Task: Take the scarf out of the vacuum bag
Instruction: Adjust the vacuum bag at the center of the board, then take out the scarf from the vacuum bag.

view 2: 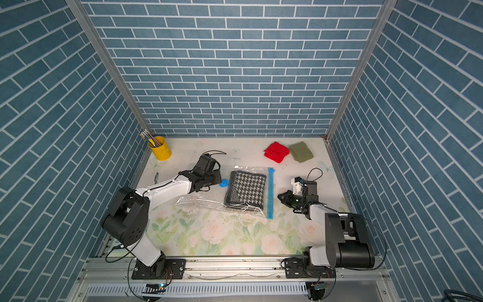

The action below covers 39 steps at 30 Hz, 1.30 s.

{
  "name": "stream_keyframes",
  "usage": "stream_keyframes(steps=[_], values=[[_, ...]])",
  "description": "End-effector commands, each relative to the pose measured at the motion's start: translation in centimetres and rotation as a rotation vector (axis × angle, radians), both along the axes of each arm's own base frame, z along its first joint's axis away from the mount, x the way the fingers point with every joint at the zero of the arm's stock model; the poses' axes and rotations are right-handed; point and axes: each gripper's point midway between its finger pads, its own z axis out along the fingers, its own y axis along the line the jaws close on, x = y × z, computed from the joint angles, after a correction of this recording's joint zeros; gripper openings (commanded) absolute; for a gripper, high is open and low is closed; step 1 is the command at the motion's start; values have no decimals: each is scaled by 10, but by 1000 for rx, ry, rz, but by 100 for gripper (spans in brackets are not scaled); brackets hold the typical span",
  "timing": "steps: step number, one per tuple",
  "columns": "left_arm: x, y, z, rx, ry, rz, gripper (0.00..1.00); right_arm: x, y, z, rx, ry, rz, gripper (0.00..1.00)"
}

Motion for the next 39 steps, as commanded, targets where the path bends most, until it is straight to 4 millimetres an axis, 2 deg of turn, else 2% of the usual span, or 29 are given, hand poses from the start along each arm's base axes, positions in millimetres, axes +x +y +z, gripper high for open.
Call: stream_keyframes(steps=[1,7,9,13,16,19,27,30,35,39], values=[[11,-16,4,-79,-7,-34,2,4,9,5,64,-34,26,0],[8,-16,-23,-88,61,-30,8,6,15,-3,75,-18,35,0],[7,-16,-25,-90,70,-28,16,5,19,-5,77,-11,48,0],[7,-15,-25,-99,74,-22,41,4,29,-9,73,-4,75,0],[6,-16,-26,-104,81,-25,48,3,35,-12,68,6,91,0],[7,-17,-27,-97,90,-27,49,4,38,-14,72,7,96,0],[4,-19,-44,-81,155,-33,48,0,45,-9,102,-11,125,0],[0,-19,-51,-73,187,-35,39,-2,48,-2,128,-32,136,0],[-8,-16,-58,-65,217,-32,19,-4,54,12,176,-71,167,0],[-12,-13,-60,-66,220,-32,12,-5,58,14,201,-73,191,2]])
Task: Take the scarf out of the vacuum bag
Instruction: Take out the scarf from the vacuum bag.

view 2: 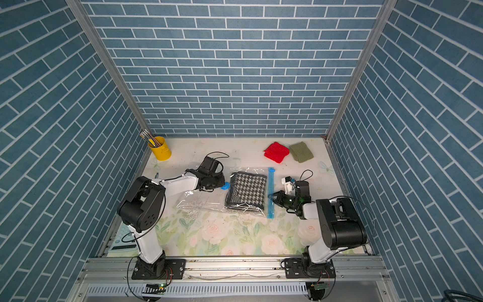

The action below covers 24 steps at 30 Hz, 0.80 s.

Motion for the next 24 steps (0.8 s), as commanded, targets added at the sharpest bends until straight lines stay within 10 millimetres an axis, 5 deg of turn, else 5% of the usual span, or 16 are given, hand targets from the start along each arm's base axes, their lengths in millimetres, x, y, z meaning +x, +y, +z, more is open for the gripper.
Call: stream_keyframes(steps=[1,11,24], values=[[-13,2,-9,4,44,-13,12,-2,9,11,55,-26,44,7],[-22,5,-15,-14,48,-12,19,-3,14,-2,79,33,67,44],[-28,6,-13,-34,44,-3,20,-1,18,-5,72,58,72,58]])
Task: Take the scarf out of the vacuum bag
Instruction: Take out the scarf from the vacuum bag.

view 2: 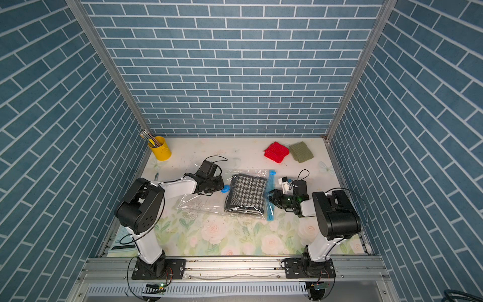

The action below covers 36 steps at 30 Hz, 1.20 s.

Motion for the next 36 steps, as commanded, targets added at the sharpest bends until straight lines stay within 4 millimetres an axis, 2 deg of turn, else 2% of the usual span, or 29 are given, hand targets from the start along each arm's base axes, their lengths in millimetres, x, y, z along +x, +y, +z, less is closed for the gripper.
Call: stream_keyframes(steps=[1,5,8,16,36], values=[[-12,2,-1,-8,24,-4,20,1,4,3,2,-11,16,60],[-12,0,5,-35,-5,-6,20,1,2,4,-9,-13,11,71],[-12,-1,7,-44,-15,-7,21,1,1,4,-25,-20,12,75],[-11,-6,14,-79,-44,-31,22,3,-3,-4,-80,-12,1,77],[-16,-12,16,-144,-72,-43,23,6,-4,0,-107,-29,15,76]])
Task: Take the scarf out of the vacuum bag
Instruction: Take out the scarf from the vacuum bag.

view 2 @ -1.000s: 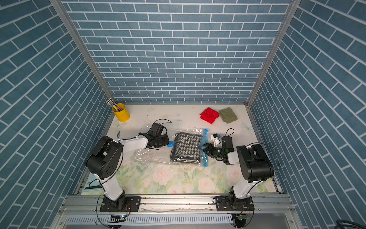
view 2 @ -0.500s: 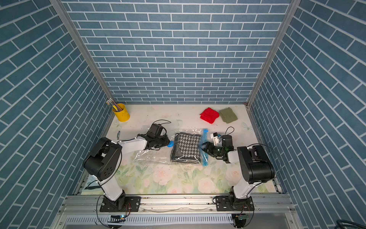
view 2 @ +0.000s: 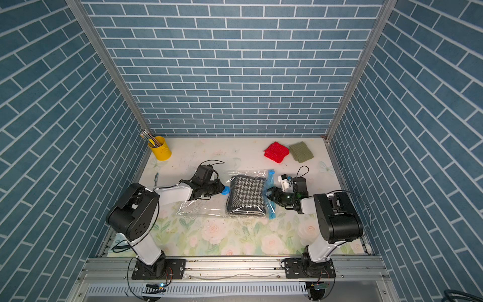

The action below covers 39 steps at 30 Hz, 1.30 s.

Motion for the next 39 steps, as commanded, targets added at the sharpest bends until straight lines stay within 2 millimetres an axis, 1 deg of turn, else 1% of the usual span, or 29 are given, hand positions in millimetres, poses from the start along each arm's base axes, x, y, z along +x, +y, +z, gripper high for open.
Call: stream_keyframes(steps=[1,12,27,39], values=[[-1,-5,7,-31,-13,-13,23,-2,-3,-6,-48,4,0,76],[2,-11,18,-37,-49,-22,24,0,-4,-2,-49,-10,-8,76],[3,-14,30,-40,-84,-23,25,-1,-5,-3,-54,-7,-14,76],[3,-14,27,-37,-77,-24,25,-2,-5,-3,-52,-6,-14,76]])
